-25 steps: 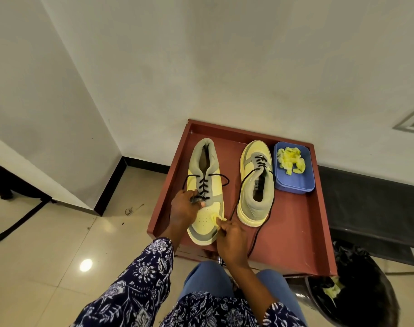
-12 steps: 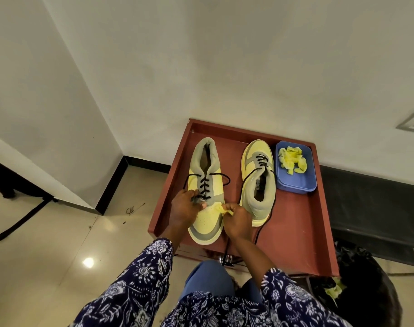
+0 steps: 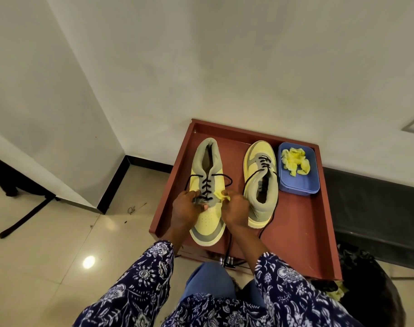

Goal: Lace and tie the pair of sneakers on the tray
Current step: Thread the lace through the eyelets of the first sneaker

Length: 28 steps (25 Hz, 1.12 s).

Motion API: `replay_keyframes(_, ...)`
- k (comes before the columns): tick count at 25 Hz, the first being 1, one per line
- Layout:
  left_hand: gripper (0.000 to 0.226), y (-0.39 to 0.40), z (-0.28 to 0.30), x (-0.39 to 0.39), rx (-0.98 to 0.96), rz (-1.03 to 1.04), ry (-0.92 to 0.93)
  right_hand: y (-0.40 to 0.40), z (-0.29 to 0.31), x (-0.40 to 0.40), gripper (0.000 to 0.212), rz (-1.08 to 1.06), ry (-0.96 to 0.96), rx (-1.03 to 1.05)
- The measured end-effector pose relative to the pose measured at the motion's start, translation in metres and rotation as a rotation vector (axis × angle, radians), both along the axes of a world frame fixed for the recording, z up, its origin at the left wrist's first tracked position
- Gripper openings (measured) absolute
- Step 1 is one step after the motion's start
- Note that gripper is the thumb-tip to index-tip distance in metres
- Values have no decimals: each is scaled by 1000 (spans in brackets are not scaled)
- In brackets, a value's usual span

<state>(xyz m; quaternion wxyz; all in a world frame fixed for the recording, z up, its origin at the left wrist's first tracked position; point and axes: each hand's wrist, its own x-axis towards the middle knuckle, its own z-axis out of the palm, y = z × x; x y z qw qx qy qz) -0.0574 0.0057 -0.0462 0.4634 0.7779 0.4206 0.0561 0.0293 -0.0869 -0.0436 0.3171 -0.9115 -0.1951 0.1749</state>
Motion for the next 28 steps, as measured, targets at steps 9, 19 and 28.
replay_keyframes(9,53,-2,-2,0,-25,58,-27,-32,-1,-34,31,-78,144,85)
replay_keyframes(19,50,-6,0,0,-73,95,-59,-47,-11,-70,20,-174,273,143)
replay_keyframes(28,49,-7,2,-2,-12,50,-30,-36,-2,-37,26,-219,257,51)
